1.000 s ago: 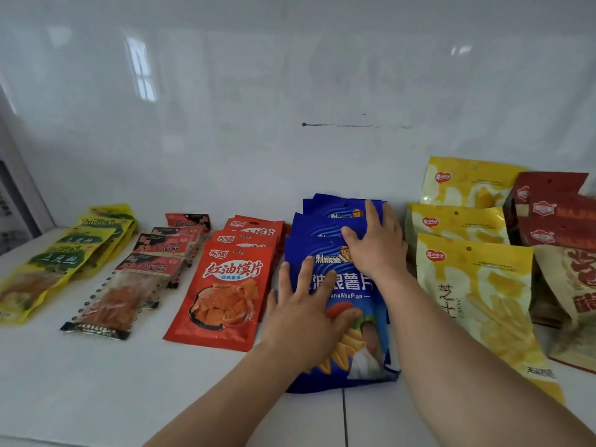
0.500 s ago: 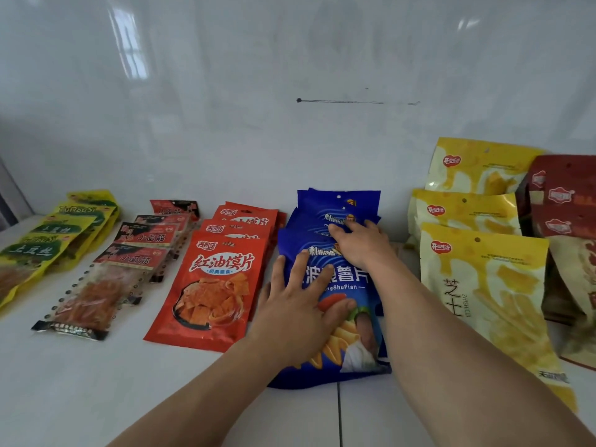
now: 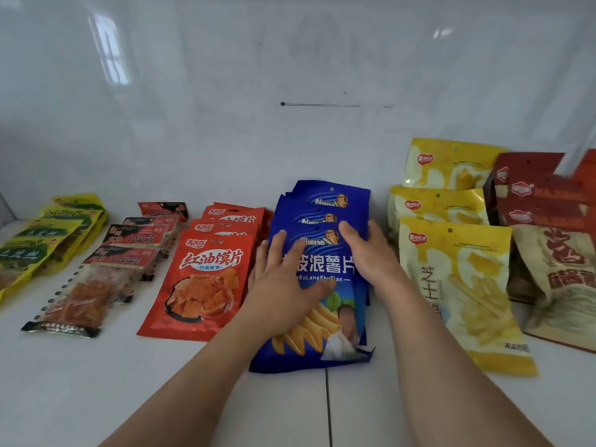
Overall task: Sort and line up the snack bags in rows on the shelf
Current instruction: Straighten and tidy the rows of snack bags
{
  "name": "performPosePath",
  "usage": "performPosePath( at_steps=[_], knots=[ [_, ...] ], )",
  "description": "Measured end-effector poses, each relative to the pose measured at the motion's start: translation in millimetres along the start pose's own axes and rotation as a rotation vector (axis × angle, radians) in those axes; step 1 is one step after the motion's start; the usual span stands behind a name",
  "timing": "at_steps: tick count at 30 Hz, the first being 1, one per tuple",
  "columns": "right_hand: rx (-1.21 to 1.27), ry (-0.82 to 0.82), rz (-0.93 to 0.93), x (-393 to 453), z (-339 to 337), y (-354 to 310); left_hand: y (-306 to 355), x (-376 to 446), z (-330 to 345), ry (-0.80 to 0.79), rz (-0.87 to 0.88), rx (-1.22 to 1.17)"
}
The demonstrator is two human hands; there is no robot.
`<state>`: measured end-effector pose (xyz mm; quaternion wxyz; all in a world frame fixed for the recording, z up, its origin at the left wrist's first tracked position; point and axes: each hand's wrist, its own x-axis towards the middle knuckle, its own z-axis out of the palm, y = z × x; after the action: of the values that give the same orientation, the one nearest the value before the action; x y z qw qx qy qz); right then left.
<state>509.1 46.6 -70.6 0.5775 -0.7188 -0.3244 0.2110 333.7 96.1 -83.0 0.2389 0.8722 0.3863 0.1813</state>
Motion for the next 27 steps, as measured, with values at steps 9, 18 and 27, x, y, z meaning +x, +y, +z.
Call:
performPosePath(
  at_steps=[9,18,27],
  knots=[
    [-0.046,-0.034,0.015,-35.6,9.7,22.3,-0.6,-0.2,7.0,0.076,-0.148,-0.285],
    [-0.040,-0.043,0.029,-39.2,13.3,18.0,-4.0,-3.7,9.3,0.101,-0.117,-0.304],
    [-0.230,0.119,-0.027,-53.1,3.5,-4.0,1.5,-4.8,-1.0,0.168,-0.015,-0.037]
  ],
)
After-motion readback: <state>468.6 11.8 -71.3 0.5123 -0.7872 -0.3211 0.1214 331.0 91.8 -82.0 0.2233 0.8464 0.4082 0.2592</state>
